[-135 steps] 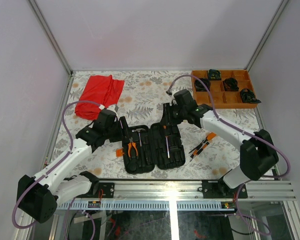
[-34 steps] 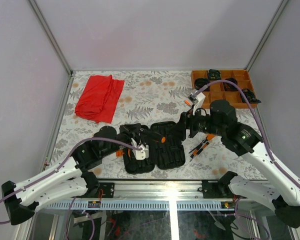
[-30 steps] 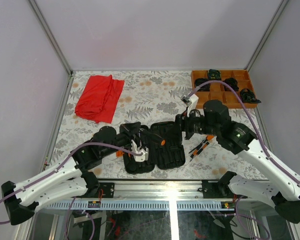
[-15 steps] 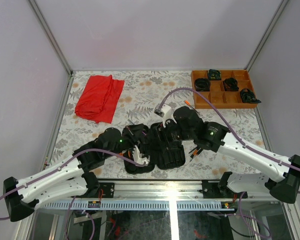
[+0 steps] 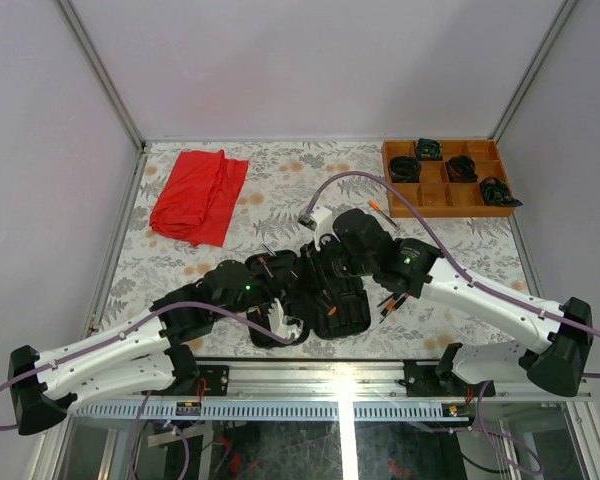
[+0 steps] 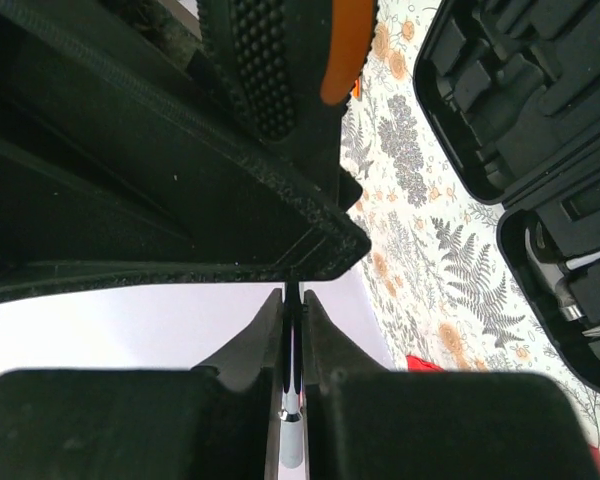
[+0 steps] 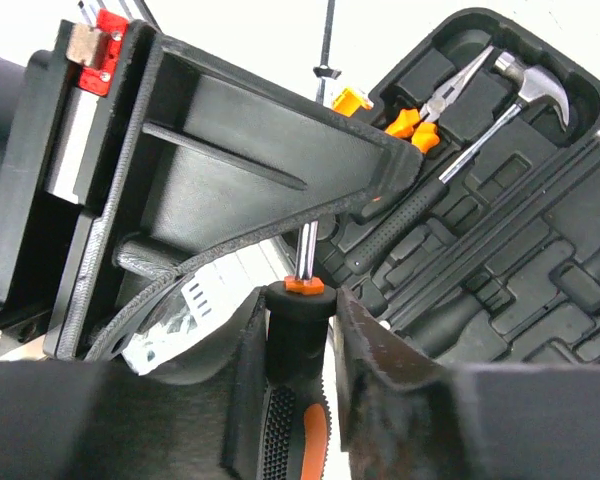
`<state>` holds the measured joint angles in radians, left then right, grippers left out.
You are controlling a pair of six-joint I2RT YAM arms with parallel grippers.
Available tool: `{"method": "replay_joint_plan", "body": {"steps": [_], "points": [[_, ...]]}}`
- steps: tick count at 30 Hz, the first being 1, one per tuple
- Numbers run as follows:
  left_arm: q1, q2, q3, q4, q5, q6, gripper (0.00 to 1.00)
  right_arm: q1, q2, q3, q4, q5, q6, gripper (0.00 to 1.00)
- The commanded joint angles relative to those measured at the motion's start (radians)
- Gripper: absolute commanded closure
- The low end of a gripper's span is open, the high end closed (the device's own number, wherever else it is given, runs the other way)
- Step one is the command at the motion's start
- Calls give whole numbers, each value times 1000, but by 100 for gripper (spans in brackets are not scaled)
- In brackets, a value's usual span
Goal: Sort the tools into containers
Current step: Pick up the screwdriver from the center of the board.
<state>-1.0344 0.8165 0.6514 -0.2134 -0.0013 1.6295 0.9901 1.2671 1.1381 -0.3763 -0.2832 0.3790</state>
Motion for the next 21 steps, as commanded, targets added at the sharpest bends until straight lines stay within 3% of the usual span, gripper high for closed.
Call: {"method": "replay_joint_plan", "body": {"steps": [1,3,6,15,21], "points": [[-10,-1,-10,35,10,-10,100,10,-1,25,42,0,-16,84],[-10,-6,-13,40,15,-32,99,9,-10,10,41,3,-9,93],[-10,-22,-24,58,21,-61,78,9,-39,-28,54,41,19,100],[-10,-97,-34,69,92,-188,38,7,-172,-131,40,326,151,100],[-9,-146,-52,101,94,-355,31,4,-276,-219,5,594,260,100]]}}
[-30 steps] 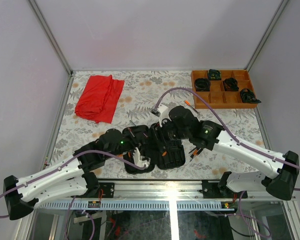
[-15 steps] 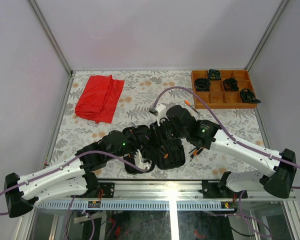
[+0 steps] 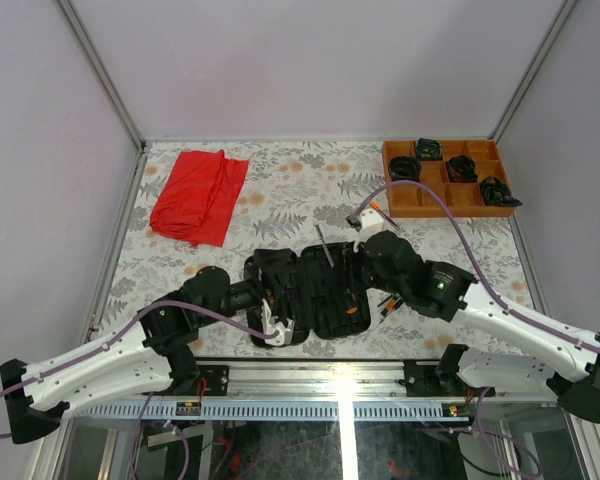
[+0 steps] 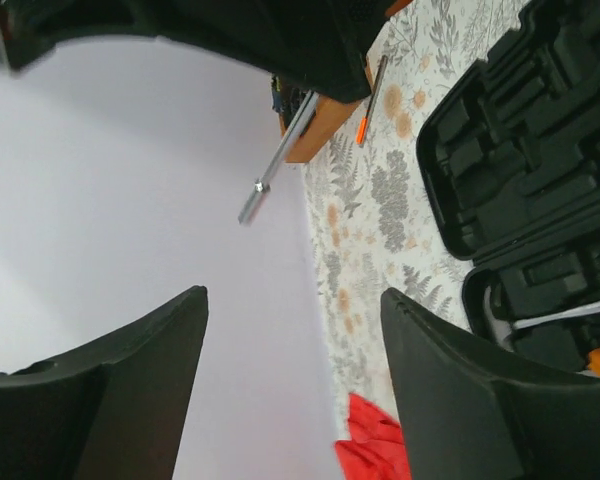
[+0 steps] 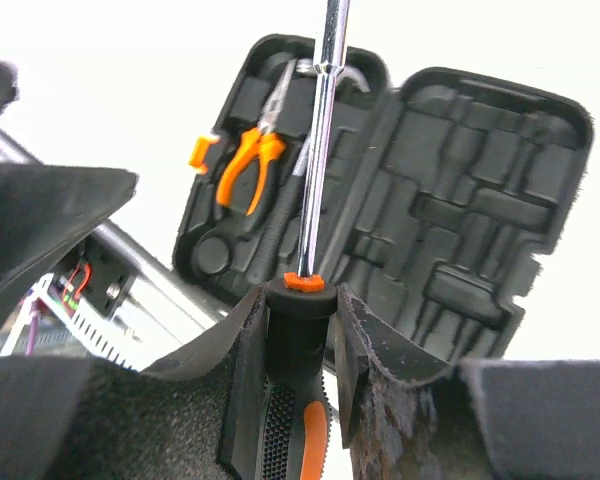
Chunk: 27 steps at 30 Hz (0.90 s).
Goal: Sort the tools into containers
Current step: Pick up the screwdriver from the center of the board, then place the screwdriver in the storage box.
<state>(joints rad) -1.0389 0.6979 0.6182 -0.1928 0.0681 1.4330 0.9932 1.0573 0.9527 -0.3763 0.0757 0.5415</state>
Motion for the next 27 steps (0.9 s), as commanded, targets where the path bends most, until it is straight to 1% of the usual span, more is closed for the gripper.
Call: {"method": "replay_joint_plan", "body": {"steps": [1,3,6,8,12,14,15,17,20,22,24,27], "points": [[-6,-30,-21,98,18,-233,29,1,-79,-45,-2,265,109,100],[-5,-15,-11,134,-23,-387,24,2,-98,-68,-3,290,122,100],[-5,26,30,119,-79,-592,21,1,-120,-102,8,293,133,100],[-5,45,41,132,-127,-688,19,1,-129,-117,12,301,142,100],[-3,42,30,210,-235,-900,14,2,-139,-155,48,269,143,97],[-1,50,40,224,-314,-1009,11,1,-148,-185,80,259,145,97],[0,62,51,227,-381,-1071,8,1,-151,-198,94,262,149,97],[5,98,103,194,-512,-1203,1,1,-150,-211,99,272,158,97],[26,171,194,52,-602,-1354,0,1,-131,-210,89,280,165,98],[59,221,254,-55,-602,-1466,0,1,-115,-206,86,278,166,98],[113,262,295,-139,-559,-1607,0,2,-104,-210,97,260,161,100],[220,326,333,-238,-419,-1727,0,1,-99,-232,148,226,147,100]]}}
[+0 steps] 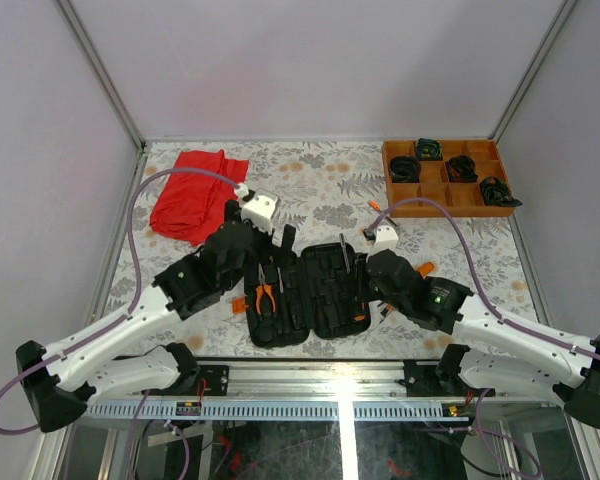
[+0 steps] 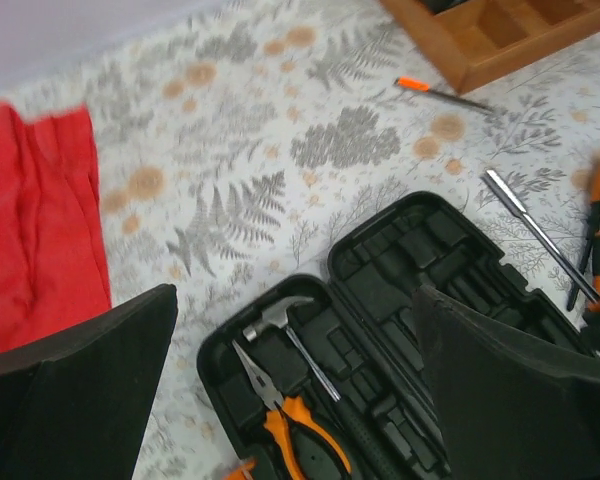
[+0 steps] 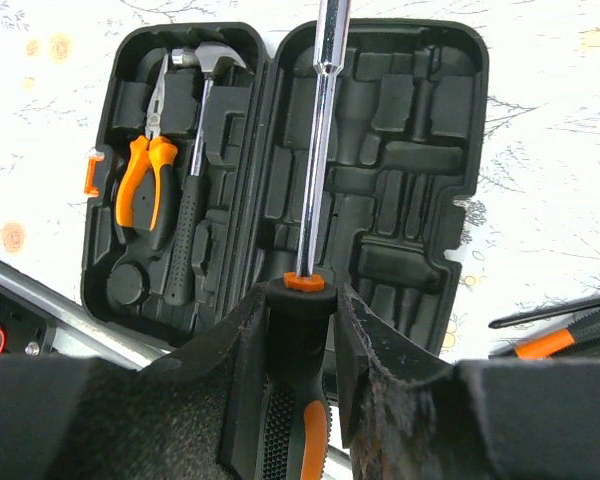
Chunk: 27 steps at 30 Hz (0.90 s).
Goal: Sort the tools into containers
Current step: Place the screwdriver in the storage box.
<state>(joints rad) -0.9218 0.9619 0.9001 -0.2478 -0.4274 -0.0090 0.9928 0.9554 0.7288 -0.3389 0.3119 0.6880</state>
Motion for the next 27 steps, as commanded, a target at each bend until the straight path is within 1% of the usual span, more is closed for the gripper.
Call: {"method": "replay_joint_plan", "body": {"steps": [1,2,4,8,11,15,18,25,27], "points": [[139,80,58,-208,118,-312,0,2,5,-17,128,-15,0,100],[176,105,61,-230,153,-342,0,2,10,-24,142,-19,1,100],[222,117,56,-261,172,-414,0,1,25,-33,171,-25,1,100],[293,61,-11,-254,233,-524,0,1,65,-46,214,-17,25,100],[298,-3,-53,-241,243,-578,0,1,114,-30,231,-26,47,100],[299,-52,-86,-284,174,-648,0,1,215,26,189,-17,76,100],[301,-49,-99,-331,120,-683,0,3,284,40,190,-27,100,100],[300,-17,-90,-378,121,-690,0,1,391,51,246,-71,120,100],[301,-22,-78,-383,96,-693,0,1,420,61,250,-95,122,100]]}}
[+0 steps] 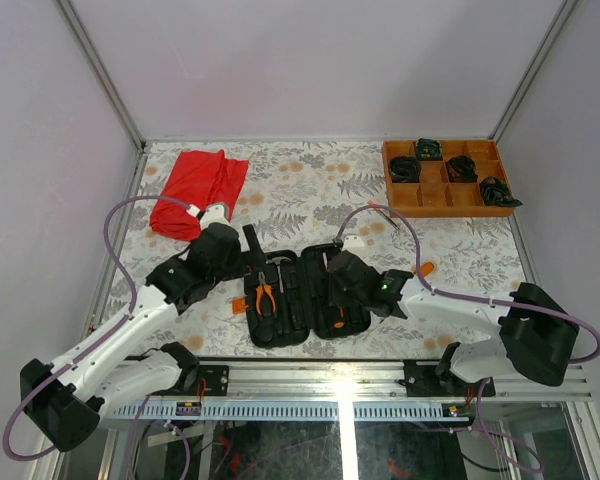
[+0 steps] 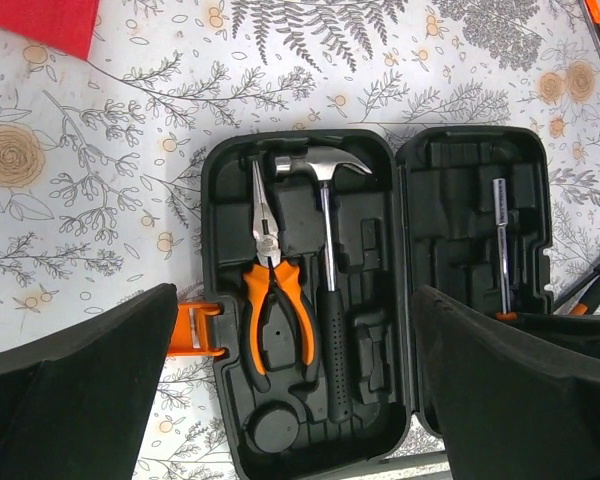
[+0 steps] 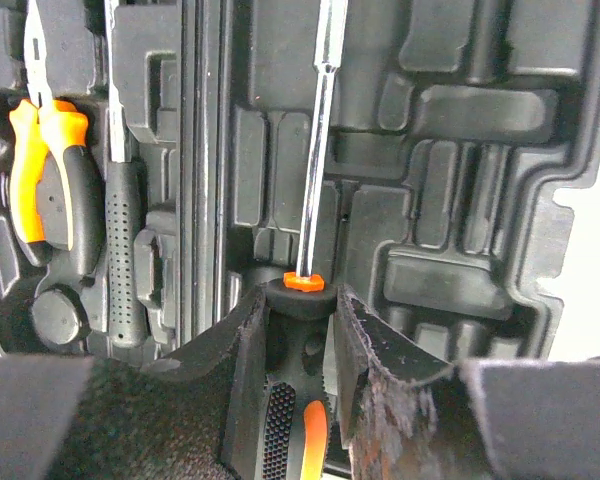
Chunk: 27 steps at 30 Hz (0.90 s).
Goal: Sort the tools into containers
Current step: Place the screwdriver in the storage box.
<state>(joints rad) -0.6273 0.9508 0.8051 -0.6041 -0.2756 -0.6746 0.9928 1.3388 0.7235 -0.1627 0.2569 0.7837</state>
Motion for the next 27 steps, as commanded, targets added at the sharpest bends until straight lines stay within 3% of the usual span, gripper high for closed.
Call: {"method": "replay_joint_plan", "body": {"steps": [1,5,13,27], "points": [[5,-15,20,-29,-75,-32,0,2,53,71,73,-53,27,100],[6,-43,13,-5,-84,-2,0,1,106,87,82,-92,26,100],[5,-23,3,27,51,90,0,1,177,129,74,-101,10,99],[6,-21,-8,38,84,101,0,2,239,194,-64,-49,17,77]]}}
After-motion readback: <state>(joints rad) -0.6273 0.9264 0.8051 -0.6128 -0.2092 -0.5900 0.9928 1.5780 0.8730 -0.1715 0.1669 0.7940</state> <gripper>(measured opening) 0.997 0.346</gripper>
